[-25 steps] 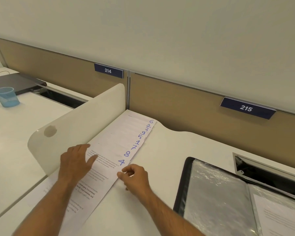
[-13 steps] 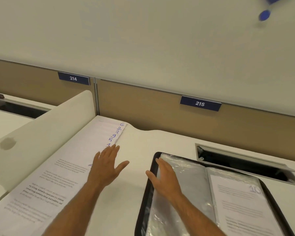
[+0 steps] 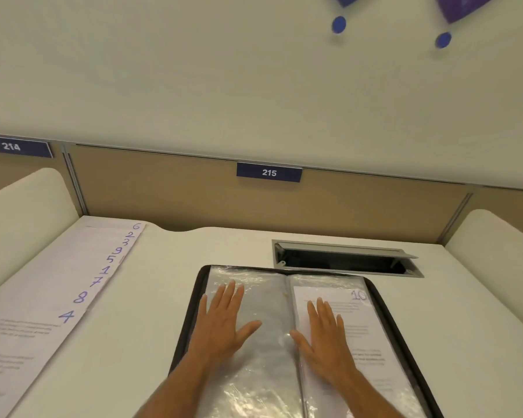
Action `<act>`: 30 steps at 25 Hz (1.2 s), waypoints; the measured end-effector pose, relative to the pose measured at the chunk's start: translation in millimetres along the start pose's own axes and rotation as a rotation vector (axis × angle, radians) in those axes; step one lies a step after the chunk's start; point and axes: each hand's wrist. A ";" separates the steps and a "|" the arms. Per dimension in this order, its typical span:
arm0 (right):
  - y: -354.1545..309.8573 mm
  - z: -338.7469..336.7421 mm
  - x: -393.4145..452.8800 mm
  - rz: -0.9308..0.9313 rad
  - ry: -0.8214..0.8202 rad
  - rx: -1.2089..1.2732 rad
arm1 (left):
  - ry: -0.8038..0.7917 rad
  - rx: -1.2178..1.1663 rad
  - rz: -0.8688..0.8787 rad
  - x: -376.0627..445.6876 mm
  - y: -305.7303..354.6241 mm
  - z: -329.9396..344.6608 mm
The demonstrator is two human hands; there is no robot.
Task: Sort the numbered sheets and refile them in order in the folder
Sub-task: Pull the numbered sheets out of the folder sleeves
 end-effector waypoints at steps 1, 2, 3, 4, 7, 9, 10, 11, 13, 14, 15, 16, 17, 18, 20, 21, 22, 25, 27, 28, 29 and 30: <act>17.0 -1.1 -3.6 0.026 -0.012 -0.030 | -0.020 -0.018 0.004 -1.5 7.8 7.4; 31.5 -2.8 -7.2 0.052 -0.032 -0.054 | -0.044 -0.024 0.005 -3.7 14.4 13.1; 45.8 -4.5 -11.5 0.084 -0.047 -0.068 | -0.062 -0.019 0.003 -6.4 20.9 18.4; 57.8 -6.3 -15.1 0.112 -0.058 -0.072 | -0.072 -0.005 0.002 -9.7 25.8 22.3; 88.3 -8.7 -23.0 0.170 -0.067 -0.090 | -0.125 0.034 -0.016 -22.4 31.5 32.3; 103.3 -11.9 -24.3 0.209 -0.058 -0.100 | -0.140 0.050 -0.037 -30.0 28.8 41.1; 108.4 -14.2 -23.6 0.238 -0.045 -0.097 | -0.110 0.055 -0.036 -33.1 27.3 44.7; 111.8 -17.2 -21.7 0.276 -0.028 -0.089 | -0.095 0.059 -0.033 -35.6 27.2 46.0; 114.6 -23.3 -14.1 0.348 0.019 -0.075 | -0.160 0.053 -0.049 -37.7 28.4 45.8; 113.8 -26.8 -9.6 0.383 0.056 -0.055 | -0.164 0.062 -0.048 -38.0 28.9 46.0; 113.9 -29.9 -4.3 0.429 0.097 -0.004 | -0.157 0.066 -0.044 -37.8 29.3 46.2; 113.7 -34.0 0.8 0.485 0.139 0.089 | -0.150 0.067 -0.038 -37.8 29.5 45.6; 115.0 -38.8 5.8 0.549 0.170 0.206 | -0.138 0.068 -0.029 -37.7 29.2 45.9; 117.7 -43.7 10.6 0.618 0.191 0.304 | -0.125 0.071 -0.023 -37.7 28.9 46.5; 127.4 -51.6 19.5 0.752 0.210 0.388 | -0.125 0.083 -0.016 -37.8 29.1 46.5; 132.8 -53.6 23.6 0.789 0.211 0.386 | -0.128 0.081 -0.018 -38.0 29.2 46.8; 136.4 -55.1 26.4 0.807 0.202 0.372 | -0.135 0.075 -0.024 -38.1 29.0 47.2; 136.5 -57.8 26.7 0.779 0.202 0.364 | -0.154 0.059 -0.040 -37.4 28.2 47.0; 133.8 -59.6 24.5 0.717 0.228 0.342 | -0.140 0.059 -0.022 -38.0 27.5 48.2; 132.4 -61.2 23.7 0.697 0.225 0.322 | -0.154 0.055 -0.023 -37.4 28.1 47.0; 130.2 -63.4 23.7 0.692 0.212 0.308 | -0.163 0.061 -0.028 -36.9 28.8 46.1; 127.8 -67.9 25.3 0.710 0.185 0.311 | -0.167 0.069 -0.036 -36.8 29.1 45.5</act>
Point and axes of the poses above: each hand's wrist, its own x-axis towards the middle knuckle, its own z-axis out of the palm, y = z × x, and after that the axes turned 14 degrees about y, right-handed
